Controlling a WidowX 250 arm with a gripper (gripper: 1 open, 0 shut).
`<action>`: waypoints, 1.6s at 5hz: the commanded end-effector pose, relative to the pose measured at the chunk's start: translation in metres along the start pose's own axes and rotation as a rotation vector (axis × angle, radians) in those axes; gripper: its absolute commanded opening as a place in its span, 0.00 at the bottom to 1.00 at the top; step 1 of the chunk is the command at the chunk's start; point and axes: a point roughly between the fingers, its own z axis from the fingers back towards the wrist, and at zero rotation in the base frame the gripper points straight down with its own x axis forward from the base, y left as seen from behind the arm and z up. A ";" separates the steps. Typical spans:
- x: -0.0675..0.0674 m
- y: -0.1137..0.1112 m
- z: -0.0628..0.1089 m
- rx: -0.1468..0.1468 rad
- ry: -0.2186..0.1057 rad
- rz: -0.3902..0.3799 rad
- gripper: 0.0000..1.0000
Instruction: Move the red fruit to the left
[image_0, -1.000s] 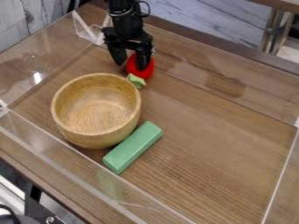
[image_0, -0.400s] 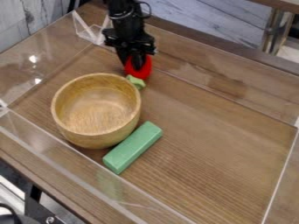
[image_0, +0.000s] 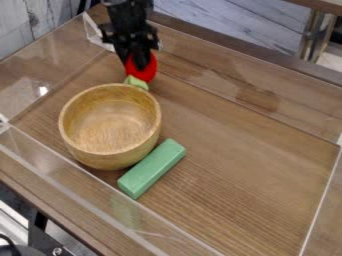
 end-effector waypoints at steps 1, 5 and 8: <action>0.013 0.014 0.049 0.043 -0.120 0.065 0.00; -0.005 0.055 0.019 0.154 -0.124 0.283 0.00; -0.005 0.059 0.000 0.209 -0.104 0.364 0.00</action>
